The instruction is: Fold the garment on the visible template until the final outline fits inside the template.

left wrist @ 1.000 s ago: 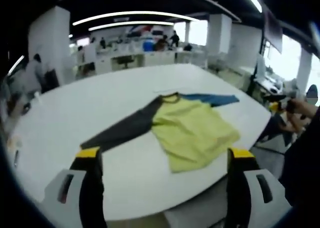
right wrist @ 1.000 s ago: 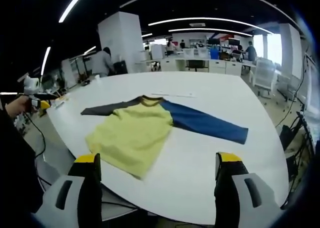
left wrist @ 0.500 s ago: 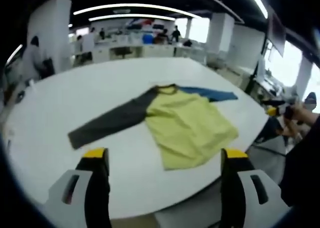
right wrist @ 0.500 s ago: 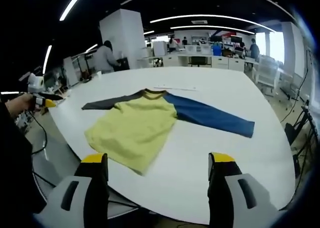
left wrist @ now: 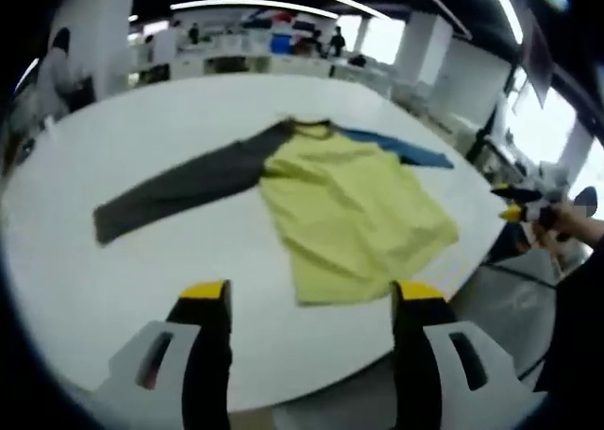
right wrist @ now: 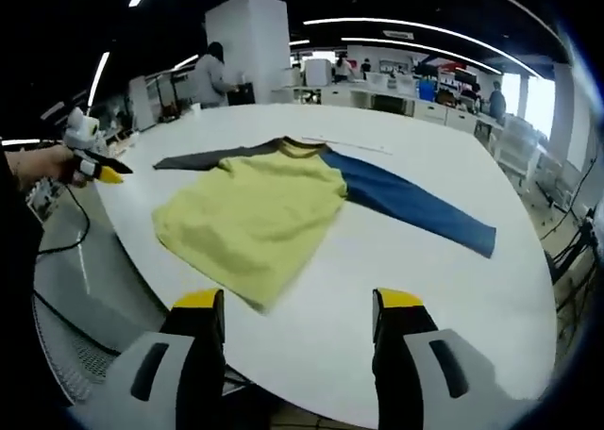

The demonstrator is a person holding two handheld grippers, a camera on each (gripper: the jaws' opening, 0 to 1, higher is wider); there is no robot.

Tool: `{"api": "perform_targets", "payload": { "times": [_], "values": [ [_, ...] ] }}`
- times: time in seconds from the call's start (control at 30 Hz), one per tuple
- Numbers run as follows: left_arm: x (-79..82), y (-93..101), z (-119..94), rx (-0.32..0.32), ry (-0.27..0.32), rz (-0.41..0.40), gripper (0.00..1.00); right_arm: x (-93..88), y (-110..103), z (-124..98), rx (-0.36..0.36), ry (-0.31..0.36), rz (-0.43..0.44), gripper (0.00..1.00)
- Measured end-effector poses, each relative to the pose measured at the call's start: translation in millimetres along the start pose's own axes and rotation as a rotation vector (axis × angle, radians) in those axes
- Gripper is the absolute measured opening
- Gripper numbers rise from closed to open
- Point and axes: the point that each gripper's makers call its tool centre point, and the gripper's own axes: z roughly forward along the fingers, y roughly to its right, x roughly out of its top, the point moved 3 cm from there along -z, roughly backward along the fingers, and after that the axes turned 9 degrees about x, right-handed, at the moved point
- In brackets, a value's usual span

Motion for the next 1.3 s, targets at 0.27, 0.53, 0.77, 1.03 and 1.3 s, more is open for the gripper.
{"api": "perform_targets", "payload": {
  "times": [0.27, 0.53, 0.77, 1.03, 1.3],
  "values": [
    [-16.3, -1.9, 25.2, 0.006, -0.047, -0.014, 0.42, -11.6, -4.2, 18.8, 0.037, -0.05, -0.036, 0.49],
    [-26.5, -2.5, 48.1, 0.017, -0.092, -0.002, 0.32, -21.1, -7.4, 38.4, 0.074, -0.116, -0.096, 0.4],
    [-31.5, -2.1, 66.6, 0.022, -0.12, 0.007, 0.26, -31.4, -8.8, 54.1, 0.094, -0.171, -0.136, 0.35],
    [-37.6, -0.8, 77.9, 0.019, -0.152, 0.021, 0.22, -38.6, -10.0, 68.8, 0.116, -0.207, -0.16, 0.29],
    [-33.4, -1.3, 80.7, 0.021, -0.137, 0.029, 0.19, -39.6, -10.4, 81.2, 0.123, -0.219, -0.17, 0.22]
  ]
}}
